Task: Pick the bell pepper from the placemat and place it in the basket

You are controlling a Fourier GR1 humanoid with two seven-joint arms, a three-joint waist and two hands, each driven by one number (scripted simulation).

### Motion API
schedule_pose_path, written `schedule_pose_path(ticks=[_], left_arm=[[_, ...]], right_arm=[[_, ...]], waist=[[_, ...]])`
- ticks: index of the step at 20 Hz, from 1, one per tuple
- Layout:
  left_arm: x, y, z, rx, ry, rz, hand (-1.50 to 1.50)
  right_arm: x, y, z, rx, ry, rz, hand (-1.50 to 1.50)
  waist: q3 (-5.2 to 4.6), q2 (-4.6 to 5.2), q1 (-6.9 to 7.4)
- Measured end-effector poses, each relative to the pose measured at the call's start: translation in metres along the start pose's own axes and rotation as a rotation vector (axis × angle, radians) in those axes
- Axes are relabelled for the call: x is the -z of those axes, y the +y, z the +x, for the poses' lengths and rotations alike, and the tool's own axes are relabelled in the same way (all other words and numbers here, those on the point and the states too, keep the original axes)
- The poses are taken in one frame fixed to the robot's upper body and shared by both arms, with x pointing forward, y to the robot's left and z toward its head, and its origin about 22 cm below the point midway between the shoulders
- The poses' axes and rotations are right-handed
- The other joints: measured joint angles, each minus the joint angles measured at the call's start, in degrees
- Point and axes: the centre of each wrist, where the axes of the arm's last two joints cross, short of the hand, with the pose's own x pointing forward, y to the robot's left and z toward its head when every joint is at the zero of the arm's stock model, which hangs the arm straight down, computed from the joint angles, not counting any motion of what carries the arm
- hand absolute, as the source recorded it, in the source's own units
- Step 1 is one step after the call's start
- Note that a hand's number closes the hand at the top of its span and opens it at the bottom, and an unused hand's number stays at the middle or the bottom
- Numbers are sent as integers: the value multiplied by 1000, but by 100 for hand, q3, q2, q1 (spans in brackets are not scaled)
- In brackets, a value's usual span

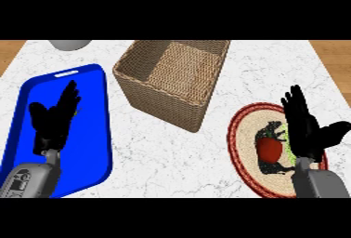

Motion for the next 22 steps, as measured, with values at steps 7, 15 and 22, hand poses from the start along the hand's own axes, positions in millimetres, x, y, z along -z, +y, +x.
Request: schedule_pose_path(ticks=[7,15,22], left_arm=[[-5,-4,33,56,-225,-160,0],[-14,-12,36,59,-314,-298,0],[-15,-15,35,65,-314,-305,0]], right_arm=[[2,-52,48,-213,-150,51,150],[-31,44,23,-400,-322,113,-150],[-28,45,48,-756,-280,-108,-150]], waist=[[19,128,27],[17,170,117],[-12,138,14]])
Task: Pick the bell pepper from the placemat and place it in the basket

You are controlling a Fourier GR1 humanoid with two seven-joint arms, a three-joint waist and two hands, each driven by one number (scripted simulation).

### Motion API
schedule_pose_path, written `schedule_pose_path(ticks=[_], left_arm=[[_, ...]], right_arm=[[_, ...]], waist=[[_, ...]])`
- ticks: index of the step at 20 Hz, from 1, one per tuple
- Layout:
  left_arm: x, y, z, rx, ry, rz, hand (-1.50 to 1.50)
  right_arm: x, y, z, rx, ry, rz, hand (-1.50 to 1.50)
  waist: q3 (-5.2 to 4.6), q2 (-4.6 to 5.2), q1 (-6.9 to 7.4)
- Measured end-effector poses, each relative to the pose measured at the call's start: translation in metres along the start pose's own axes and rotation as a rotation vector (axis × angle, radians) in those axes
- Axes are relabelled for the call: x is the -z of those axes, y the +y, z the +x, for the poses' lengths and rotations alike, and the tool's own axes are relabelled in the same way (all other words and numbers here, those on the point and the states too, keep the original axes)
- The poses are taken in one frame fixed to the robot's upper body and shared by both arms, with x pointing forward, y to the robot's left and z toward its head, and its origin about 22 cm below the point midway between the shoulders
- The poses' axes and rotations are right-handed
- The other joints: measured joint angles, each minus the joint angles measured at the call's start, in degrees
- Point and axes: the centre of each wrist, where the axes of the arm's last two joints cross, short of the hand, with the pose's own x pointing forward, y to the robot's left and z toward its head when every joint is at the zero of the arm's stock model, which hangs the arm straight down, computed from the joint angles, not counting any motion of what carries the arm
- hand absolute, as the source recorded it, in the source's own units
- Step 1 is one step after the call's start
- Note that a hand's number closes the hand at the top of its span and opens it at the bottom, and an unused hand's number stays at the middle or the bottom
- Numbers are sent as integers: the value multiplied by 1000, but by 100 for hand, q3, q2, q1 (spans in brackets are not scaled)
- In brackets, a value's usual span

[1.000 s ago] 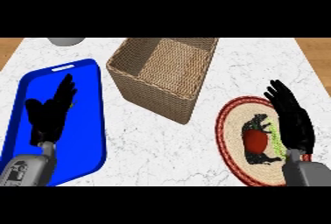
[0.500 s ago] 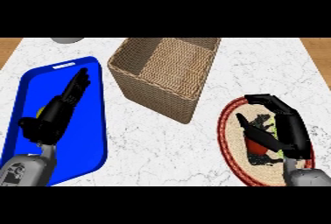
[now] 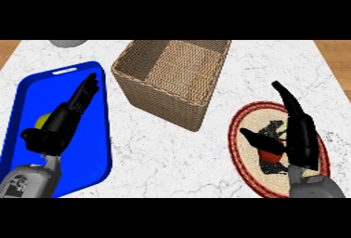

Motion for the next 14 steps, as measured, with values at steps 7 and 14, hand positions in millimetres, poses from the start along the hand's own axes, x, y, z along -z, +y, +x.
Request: schedule_pose_path(ticks=[7,14], left_arm=[[-6,8,-4,4,12,8,0],[-9,7,-6,-1,5,4,0]], right_arm=[[20,-45,20,-393,159,92,-150],[14,-74,77,-491,305,358,-150]], waist=[[-24,-35,-45],[-1,-25,-45]])
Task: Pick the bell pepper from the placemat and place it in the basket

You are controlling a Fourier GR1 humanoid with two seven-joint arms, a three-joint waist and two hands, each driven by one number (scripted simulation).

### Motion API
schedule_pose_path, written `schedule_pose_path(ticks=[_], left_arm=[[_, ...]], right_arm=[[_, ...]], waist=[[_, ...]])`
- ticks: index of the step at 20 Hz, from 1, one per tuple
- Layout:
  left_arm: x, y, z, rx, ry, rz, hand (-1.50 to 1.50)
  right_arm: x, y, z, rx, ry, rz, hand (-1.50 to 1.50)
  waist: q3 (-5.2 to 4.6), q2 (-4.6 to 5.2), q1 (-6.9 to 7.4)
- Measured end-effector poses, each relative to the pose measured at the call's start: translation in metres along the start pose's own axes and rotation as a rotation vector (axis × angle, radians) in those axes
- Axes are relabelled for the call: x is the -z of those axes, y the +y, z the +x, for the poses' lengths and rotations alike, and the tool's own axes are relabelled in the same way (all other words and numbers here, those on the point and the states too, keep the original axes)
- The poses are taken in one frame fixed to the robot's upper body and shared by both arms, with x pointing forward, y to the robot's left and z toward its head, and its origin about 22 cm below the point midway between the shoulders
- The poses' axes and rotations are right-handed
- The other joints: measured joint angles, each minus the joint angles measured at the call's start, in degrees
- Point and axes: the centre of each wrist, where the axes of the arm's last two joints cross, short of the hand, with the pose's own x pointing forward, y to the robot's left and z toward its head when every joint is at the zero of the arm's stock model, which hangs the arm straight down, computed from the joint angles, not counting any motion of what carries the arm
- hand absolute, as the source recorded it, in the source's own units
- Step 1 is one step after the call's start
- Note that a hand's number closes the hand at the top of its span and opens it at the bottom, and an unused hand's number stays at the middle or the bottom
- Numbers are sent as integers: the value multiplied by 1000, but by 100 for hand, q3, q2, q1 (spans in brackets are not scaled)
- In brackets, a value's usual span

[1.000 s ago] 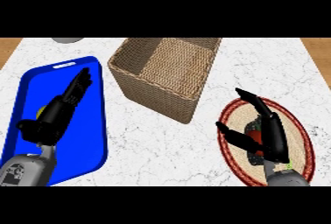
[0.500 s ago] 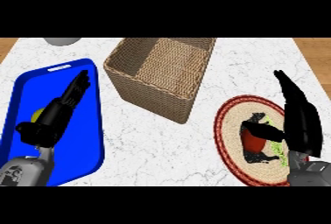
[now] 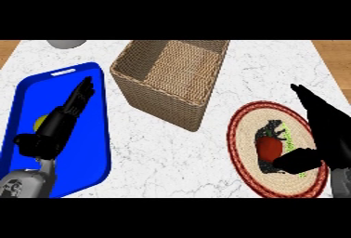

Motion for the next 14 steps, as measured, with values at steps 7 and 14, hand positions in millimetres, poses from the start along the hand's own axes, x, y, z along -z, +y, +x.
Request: schedule_pose_path(ticks=[7,14], left_arm=[[3,-3,2,0,-5,1,0],[0,0,6,-4,-14,-6,0]], right_arm=[[-36,-46,-1,71,-60,59,-150],[-63,-61,-15,74,-63,55,-150]], waist=[[21,28,4],[32,49,48]])
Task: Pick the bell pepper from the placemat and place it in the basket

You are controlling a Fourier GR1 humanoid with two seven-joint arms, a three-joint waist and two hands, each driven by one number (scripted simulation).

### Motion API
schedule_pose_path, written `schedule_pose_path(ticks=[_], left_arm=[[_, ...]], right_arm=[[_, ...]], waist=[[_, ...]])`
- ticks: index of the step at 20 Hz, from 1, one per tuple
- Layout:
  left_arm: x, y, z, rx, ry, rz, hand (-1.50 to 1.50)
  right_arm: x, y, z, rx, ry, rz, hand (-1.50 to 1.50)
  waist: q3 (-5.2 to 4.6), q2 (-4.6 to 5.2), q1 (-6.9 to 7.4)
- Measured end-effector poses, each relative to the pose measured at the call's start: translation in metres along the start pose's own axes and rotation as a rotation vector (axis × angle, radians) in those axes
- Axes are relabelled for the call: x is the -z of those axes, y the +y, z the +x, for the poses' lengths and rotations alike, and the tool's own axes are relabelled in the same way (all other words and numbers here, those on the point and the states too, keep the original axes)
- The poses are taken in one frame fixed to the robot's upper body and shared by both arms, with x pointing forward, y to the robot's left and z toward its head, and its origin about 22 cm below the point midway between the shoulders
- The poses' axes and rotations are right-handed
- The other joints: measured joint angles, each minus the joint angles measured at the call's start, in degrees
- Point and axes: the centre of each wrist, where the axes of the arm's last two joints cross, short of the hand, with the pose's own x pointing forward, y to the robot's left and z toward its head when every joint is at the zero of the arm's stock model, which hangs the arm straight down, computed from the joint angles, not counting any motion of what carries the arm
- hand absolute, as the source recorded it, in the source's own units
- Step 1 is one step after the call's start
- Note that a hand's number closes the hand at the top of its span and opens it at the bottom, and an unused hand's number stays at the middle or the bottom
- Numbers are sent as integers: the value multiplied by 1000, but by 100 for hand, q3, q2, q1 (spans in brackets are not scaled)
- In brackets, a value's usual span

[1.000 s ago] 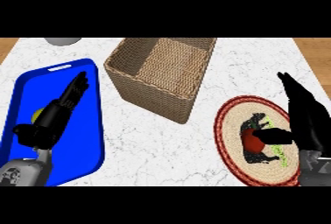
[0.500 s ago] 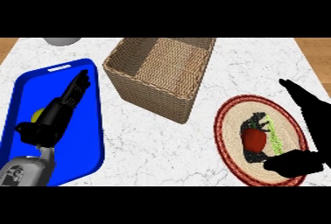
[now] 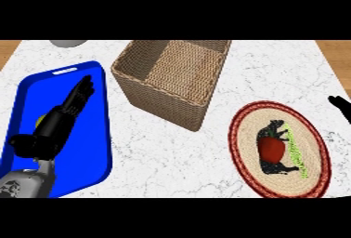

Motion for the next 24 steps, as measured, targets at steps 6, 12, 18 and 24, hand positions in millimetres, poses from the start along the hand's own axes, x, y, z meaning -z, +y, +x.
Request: schedule_pose_path(ticks=[6,12,18,24], left_arm=[[4,-3,1,-3,-1,-9,0],[4,1,-2,-8,-6,-9,0],[9,-6,0,-5,-5,-6,0],[9,-4,-6,4,-2,-5,0]], right_arm=[[6,13,-12,16,50,-12,-150],[25,46,-29,21,99,-34,-150],[38,79,-45,9,140,-61,-150],[56,100,-50,9,129,-76,-150]], waist=[[8,23,47],[12,32,66],[14,32,65],[13,34,72]])
